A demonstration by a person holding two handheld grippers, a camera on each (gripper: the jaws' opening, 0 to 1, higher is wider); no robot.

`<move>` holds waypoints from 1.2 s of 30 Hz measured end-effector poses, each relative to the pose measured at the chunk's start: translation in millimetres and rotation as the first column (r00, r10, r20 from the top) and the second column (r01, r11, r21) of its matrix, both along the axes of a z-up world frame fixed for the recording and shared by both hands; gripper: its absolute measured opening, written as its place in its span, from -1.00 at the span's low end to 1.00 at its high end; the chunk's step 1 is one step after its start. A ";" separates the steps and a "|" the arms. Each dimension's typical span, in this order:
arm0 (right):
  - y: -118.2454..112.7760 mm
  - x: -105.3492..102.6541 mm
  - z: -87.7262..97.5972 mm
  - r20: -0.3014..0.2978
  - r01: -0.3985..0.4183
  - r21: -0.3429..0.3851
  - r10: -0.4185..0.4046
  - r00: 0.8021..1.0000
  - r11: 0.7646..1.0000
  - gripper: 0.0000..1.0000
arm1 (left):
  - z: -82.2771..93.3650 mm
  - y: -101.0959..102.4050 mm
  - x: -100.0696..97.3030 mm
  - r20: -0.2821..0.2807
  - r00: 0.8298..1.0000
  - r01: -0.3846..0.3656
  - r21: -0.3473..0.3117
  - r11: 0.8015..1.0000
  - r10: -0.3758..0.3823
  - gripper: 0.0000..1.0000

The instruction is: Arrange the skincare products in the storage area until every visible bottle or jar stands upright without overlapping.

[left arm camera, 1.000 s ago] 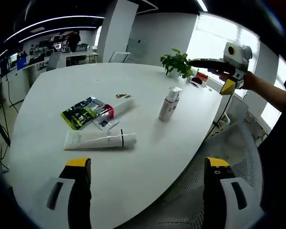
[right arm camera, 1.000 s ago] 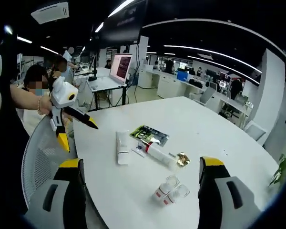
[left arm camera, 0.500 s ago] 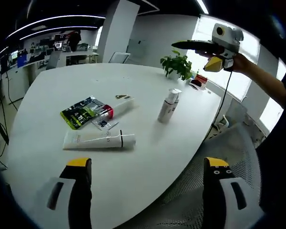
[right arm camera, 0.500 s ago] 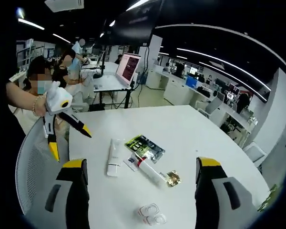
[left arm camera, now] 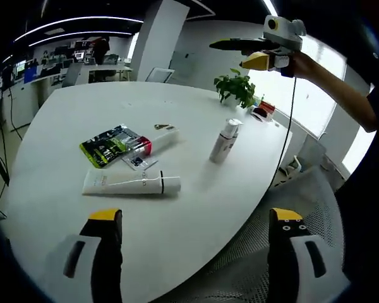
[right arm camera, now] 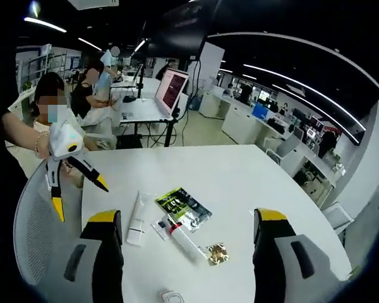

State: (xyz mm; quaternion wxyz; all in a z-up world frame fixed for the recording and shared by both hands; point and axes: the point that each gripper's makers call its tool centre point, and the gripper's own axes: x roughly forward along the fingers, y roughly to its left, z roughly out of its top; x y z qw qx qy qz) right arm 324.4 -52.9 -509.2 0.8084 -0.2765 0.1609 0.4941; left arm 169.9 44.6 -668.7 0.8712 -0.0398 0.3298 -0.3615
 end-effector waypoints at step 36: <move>38.0 43.5 -170.5 -0.252 -0.349 -0.493 0.253 0.934 0.797 0.20 | -2.2 -10.2 21.6 -0.016 0.998 0.067 -0.038 0.997 -0.067 0.84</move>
